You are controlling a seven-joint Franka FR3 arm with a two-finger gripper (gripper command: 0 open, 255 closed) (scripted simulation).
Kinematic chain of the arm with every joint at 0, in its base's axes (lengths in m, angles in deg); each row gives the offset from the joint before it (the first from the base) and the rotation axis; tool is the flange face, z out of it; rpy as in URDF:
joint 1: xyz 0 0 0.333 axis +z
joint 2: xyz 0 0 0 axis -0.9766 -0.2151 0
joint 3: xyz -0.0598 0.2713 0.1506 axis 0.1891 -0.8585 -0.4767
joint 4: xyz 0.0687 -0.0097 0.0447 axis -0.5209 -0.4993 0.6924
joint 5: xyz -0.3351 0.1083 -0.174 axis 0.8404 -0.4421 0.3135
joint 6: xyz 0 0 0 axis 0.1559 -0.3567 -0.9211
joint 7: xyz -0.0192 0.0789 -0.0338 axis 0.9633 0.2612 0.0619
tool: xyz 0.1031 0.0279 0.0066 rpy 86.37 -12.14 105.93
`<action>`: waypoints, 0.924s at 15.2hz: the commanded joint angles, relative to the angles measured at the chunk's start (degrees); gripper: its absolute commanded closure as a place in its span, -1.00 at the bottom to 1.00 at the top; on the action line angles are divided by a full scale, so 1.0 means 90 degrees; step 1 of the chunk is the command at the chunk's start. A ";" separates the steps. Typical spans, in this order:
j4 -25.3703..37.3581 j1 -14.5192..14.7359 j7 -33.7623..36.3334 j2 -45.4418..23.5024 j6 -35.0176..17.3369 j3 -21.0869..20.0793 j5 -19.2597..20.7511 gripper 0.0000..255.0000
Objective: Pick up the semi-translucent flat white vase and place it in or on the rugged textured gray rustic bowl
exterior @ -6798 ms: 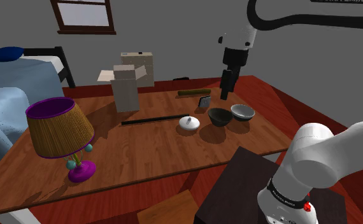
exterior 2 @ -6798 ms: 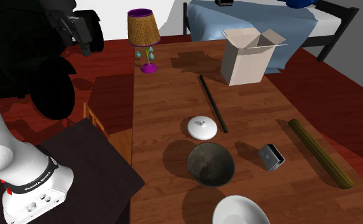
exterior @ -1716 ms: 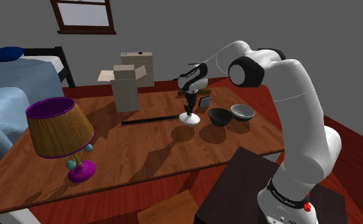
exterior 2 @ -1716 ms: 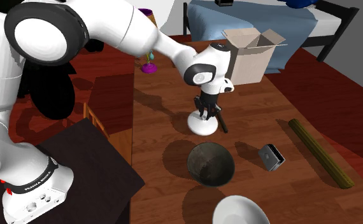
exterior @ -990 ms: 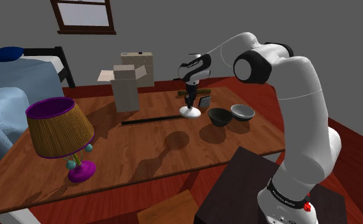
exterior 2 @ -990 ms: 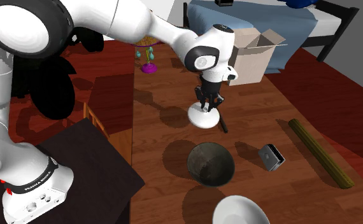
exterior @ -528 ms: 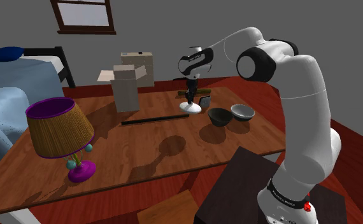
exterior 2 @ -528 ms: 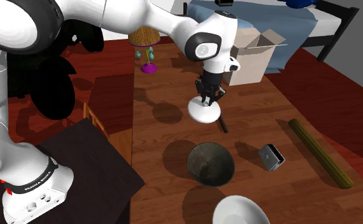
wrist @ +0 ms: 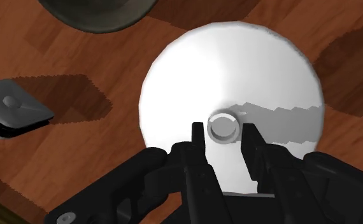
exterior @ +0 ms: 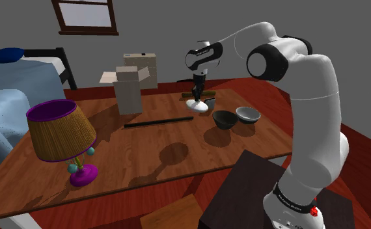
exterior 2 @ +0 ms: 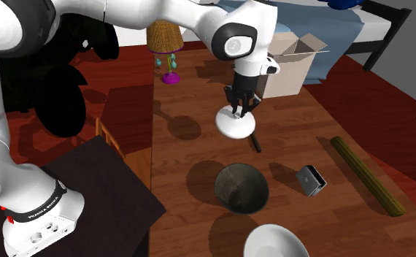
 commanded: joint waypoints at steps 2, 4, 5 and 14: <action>-0.0336 -0.0198 -0.0323 0.0299 -0.0031 0.0114 0.0031 1.00; -0.0553 -0.0339 -0.0552 0.0492 -0.0051 0.0196 0.0054 1.00; -0.0648 -0.0411 -0.0669 0.0580 -0.0056 0.0239 0.0065 1.00; -0.1124 -0.1108 -0.1767 0.1136 0.0043 0.0651 0.0146 1.00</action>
